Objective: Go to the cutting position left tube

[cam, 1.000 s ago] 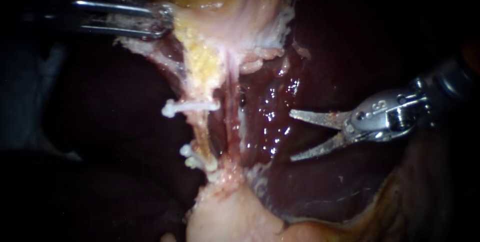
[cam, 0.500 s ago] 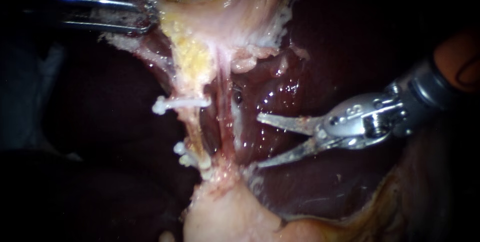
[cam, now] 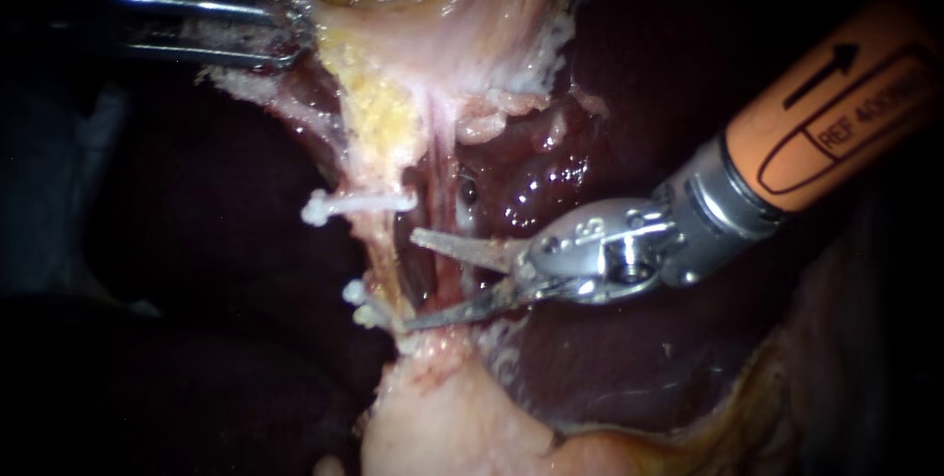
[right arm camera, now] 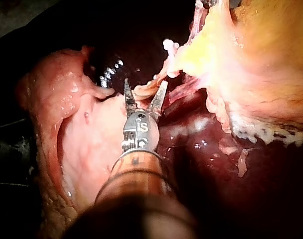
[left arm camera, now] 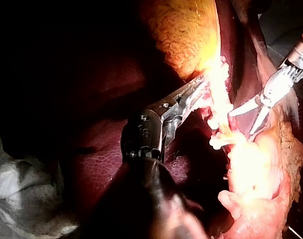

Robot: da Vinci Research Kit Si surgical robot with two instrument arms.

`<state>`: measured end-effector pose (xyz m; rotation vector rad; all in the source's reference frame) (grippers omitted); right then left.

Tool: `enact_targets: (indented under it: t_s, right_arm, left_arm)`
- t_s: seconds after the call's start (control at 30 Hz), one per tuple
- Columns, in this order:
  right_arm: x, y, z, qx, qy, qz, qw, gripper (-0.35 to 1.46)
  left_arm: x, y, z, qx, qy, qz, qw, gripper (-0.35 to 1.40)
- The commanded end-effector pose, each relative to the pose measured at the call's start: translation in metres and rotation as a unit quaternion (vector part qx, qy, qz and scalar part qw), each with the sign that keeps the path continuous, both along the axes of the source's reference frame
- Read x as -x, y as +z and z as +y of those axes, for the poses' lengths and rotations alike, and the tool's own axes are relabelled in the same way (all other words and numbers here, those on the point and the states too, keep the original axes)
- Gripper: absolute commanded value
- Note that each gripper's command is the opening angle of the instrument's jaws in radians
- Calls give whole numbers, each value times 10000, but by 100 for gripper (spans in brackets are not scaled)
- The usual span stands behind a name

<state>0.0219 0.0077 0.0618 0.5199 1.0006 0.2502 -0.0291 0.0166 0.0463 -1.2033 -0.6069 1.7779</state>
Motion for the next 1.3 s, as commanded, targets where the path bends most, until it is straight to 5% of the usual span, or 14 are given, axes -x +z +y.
enact_targets:
  t_s: [0.03, 0.37, 0.8, 1.3]
  right_arm:
    - [2, 5, 1, 7, 0, -6, 10000, 141]
    - [6, 33, 13, -32, 3, -15, 10000, 141]
    - [-36, 31, 11, -287, -545, 645, 9960, 133]
    - [-92, 34, -3, -636, -172, 513, 9965, 131]
  left_arm:
    - [0, 0, 0, 2, 1, 1, 10000, -35]
    - [0, 3, -1, 9, 2, 2, 10000, -35]
    - [0, 5, 0, 11, 4, 2, 10000, -35]
    - [2, 7, 0, 16, 0, 6, 10000, -35]
